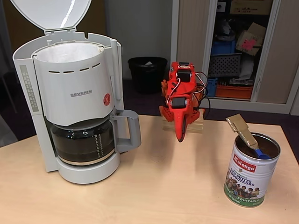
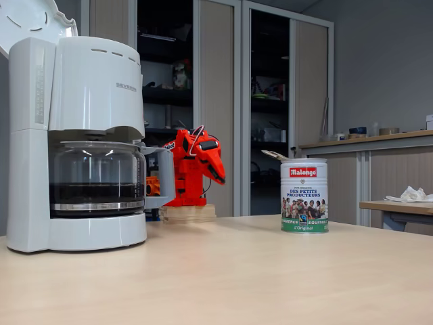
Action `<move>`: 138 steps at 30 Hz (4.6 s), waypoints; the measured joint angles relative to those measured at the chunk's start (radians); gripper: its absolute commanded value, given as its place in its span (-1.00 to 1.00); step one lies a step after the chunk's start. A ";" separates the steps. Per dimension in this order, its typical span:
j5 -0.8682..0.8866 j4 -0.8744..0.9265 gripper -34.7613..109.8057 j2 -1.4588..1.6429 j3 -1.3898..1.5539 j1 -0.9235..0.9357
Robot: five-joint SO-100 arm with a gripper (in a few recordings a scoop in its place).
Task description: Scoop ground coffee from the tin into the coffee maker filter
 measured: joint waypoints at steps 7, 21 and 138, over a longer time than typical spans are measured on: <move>-0.084 -0.083 -0.52 -0.002 -0.044 -0.141; -0.314 0.091 -0.30 -0.031 -0.285 -0.259; -0.232 -0.198 -0.22 -0.690 -0.430 -0.615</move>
